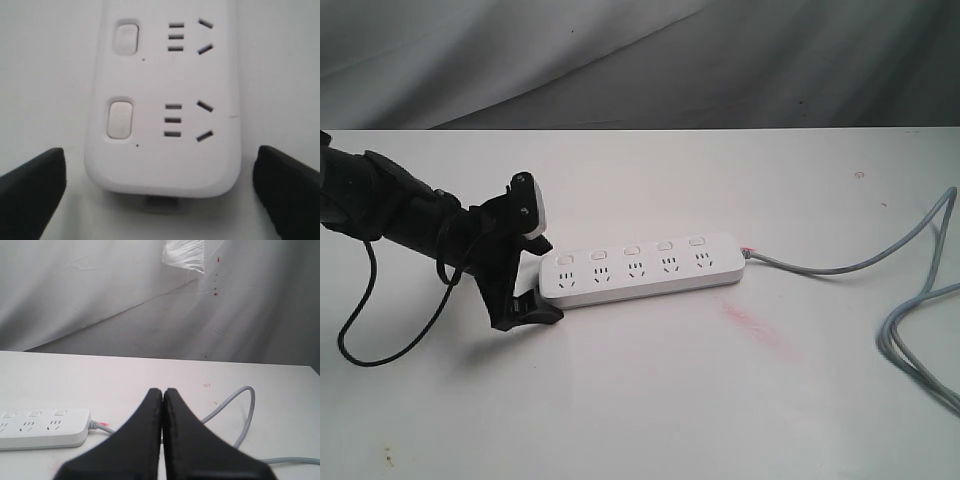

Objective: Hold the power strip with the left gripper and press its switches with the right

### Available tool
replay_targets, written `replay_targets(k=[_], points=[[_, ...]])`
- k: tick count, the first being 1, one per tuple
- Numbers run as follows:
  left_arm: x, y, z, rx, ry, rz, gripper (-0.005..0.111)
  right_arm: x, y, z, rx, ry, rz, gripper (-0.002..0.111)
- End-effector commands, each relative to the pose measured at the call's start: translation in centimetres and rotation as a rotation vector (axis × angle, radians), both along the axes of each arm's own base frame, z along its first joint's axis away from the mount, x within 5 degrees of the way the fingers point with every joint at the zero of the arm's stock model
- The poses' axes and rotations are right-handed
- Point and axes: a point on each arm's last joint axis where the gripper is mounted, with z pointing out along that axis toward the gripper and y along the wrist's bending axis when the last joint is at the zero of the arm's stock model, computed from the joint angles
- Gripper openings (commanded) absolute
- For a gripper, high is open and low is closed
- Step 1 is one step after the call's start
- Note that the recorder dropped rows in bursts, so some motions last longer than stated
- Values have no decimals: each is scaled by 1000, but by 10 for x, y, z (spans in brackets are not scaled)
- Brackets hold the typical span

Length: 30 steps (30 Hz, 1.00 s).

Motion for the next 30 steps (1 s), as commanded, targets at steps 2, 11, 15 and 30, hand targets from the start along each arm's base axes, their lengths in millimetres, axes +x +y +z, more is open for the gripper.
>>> replay_targets(k=[2,11,15,30], points=[[-1,-2,2,-22,44,62,101,0,0,0,4,-4,-6,0],[5,7,58,-64,-69,222,101,0,0,0,4,-4,-6,0],[5,31,95,-170,-78,449,101,0,0,0,4,-4,-6,0],[-22,99,161,-368,-8,780,87,0,0,0,4,-4,-6,0]])
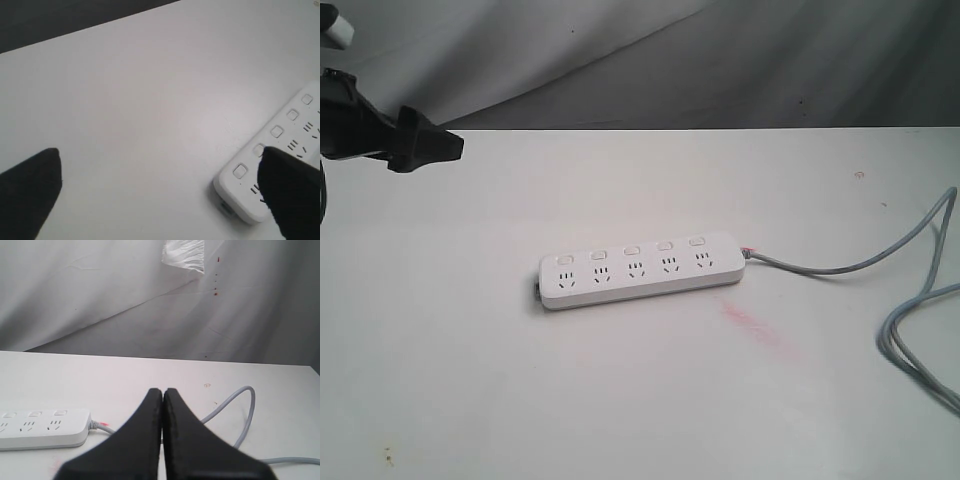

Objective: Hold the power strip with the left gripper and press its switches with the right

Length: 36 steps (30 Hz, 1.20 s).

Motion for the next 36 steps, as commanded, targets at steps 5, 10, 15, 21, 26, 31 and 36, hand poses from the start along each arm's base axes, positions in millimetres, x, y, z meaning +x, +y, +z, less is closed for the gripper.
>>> replay_targets(k=[5,10,15,21,26,31,36], points=[[1,3,3,8,-17,42,24,0,0,0,4,-4,-6,0],[-1,4,3,47,-15,18,0,0,0,0,4,-4,-6,0],[-25,8,46,-6,-79,80,0,0,0,0,7,-4,-6,0],[-75,20,69,-51,-145,163,0,0,0,0,5,-4,-6,0],[-130,4,57,-54,-161,182,0,0,0,0,5,-4,-6,0],[-175,-23,55,-190,-199,129,0,0,0,0,5,-4,-6,0],[-212,-48,69,-248,-256,-34,0,0,0,0,5,-4,-6,0]])
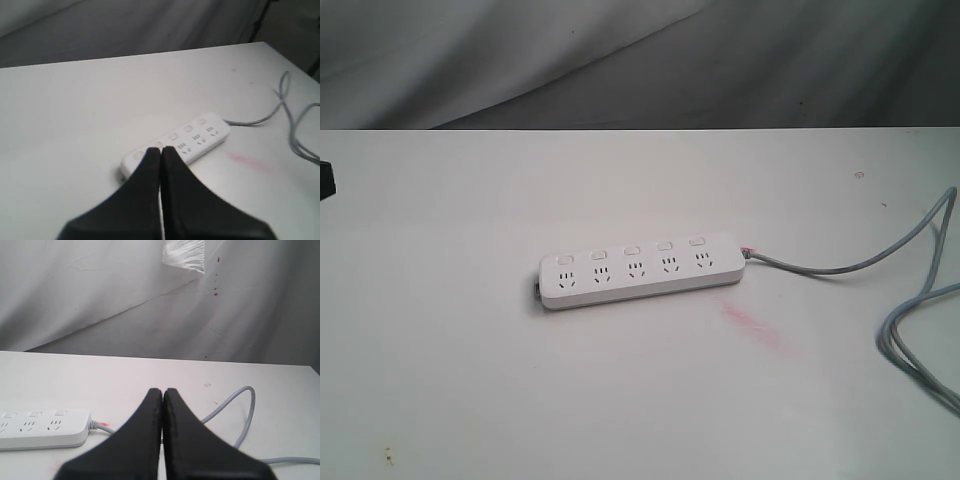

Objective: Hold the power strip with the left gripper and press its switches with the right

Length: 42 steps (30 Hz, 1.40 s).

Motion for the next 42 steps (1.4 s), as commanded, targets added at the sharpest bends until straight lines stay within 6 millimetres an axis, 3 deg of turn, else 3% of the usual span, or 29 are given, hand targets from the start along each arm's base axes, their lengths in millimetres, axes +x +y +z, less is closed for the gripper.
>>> replay_targets(k=[1,4,11,20,24,32,42], points=[[-26,-17,12,-15,-65,-113,0,0,0,0,4,-4,-6,0],[-32,-16,17,40,-116,-71,0,0,0,0,4,-4,-6,0],[-23,4,22,123,-200,173,0,0,0,0,4,-4,-6,0],[-19,10,14,167,-312,390,0,0,0,0,4,-4,-6,0],[-33,11,-1,171,-361,468,0,0,0,0,6,-4,-6,0],[-67,13,-49,115,-356,526,0,0,0,0,6,-4,-6,0],[-81,13,-64,108,-390,533,0,0,0,0,6,-4,-6,0]])
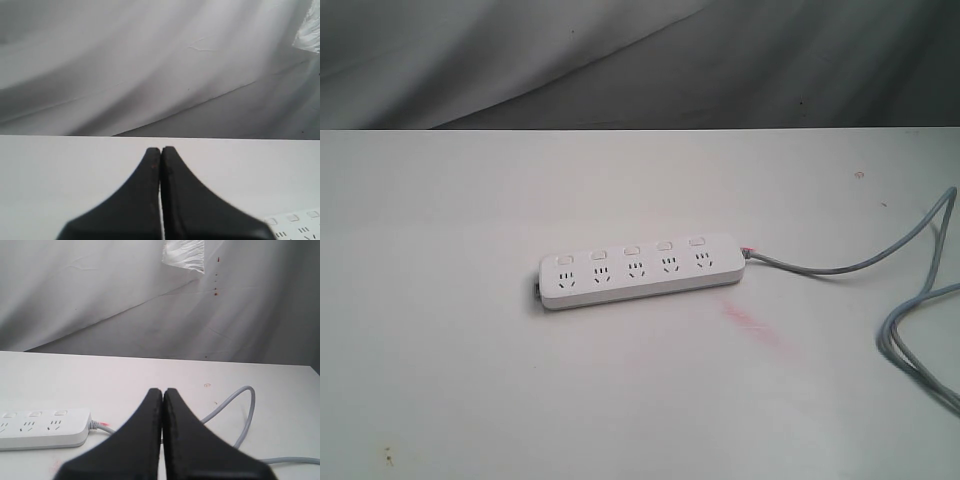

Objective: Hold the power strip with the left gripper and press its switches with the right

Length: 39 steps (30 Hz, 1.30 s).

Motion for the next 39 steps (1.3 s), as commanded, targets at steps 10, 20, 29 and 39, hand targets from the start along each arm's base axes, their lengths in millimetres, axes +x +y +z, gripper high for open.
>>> replay_targets(k=[10,20,29,39], points=[[-1,-3,-14,-58,31,-32,0,0,0,0,8,-4,-6,0],[-11,-4,-49,-150,71,-30,0,0,0,0,8,-4,-6,0],[-21,-9,-69,-138,284,-74,0,0,0,0,8,-4,-6,0],[-21,-9,-70,-134,290,-75,0,0,0,0,8,-4,-6,0]])
